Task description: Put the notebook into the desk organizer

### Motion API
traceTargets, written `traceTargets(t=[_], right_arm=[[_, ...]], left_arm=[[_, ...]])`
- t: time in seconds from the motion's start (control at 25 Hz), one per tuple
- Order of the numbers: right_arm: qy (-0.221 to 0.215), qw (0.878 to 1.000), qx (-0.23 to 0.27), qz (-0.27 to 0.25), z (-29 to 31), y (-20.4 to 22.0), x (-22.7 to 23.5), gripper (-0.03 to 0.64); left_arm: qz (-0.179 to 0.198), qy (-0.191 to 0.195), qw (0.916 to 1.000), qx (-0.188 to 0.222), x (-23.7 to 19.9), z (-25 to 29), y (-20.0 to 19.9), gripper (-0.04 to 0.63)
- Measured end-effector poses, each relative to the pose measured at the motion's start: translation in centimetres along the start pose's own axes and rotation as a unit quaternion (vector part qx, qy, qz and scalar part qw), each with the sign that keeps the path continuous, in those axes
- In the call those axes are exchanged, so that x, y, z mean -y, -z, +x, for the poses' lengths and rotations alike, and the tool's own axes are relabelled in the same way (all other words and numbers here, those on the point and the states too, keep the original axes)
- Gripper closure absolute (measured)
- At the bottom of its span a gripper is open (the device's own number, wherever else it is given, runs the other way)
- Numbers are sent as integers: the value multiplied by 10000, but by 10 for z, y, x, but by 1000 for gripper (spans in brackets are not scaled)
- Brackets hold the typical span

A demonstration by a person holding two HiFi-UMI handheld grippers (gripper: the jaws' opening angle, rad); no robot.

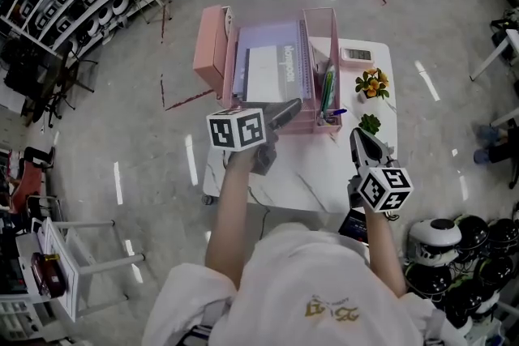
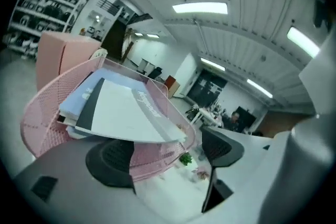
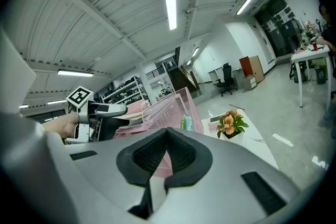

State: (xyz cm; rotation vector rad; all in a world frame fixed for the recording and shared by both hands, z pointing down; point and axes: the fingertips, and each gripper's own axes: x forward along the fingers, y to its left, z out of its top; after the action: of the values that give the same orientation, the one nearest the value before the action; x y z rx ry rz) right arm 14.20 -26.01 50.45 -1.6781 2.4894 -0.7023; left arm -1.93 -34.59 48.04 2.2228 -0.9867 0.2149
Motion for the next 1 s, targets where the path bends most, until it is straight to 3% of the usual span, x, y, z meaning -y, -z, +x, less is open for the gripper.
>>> traceTargets(t=[0.12, 0.2, 0.32, 0.48, 0.56, 0.64, 0.76, 0.92, 1.0], right_arm=[[-32, 10000, -18, -14, 0, 0, -6, 614], [-45, 10000, -22, -19, 0, 0, -8, 614], [-53, 10000, -14, -8, 0, 0, -10, 614], [-43, 10000, 1, 13, 0, -1, -9, 614], [-47, 10000, -3, 10, 1, 0, -9, 614], [-60, 10000, -11, -3, 2, 1, -11, 614], [-72, 10000, -35, -26, 2, 2, -13, 614], [-76, 10000, -51, -30, 2, 3, -15, 614], [-81, 9999, -58, -36, 2, 4, -16, 614]], left_arm=[[620, -194, 9970, -415, -2, -2, 9, 195], [702, -205, 9965, -413, -3, -5, 9, 234], [883, -426, 9945, -379, -12, -10, 7, 348], [1356, -535, 9878, -557, -15, -9, 16, 432], [1383, -547, 9871, -598, -18, -8, 19, 435], [1098, -437, 9913, -583, -21, -6, 20, 446], [156, 209, 9992, -304, -19, -3, 15, 489], [-1047, 1084, 9884, 181, -13, -7, 3, 508], [-1413, 1383, 9798, 287, -9, -11, 2, 450]])
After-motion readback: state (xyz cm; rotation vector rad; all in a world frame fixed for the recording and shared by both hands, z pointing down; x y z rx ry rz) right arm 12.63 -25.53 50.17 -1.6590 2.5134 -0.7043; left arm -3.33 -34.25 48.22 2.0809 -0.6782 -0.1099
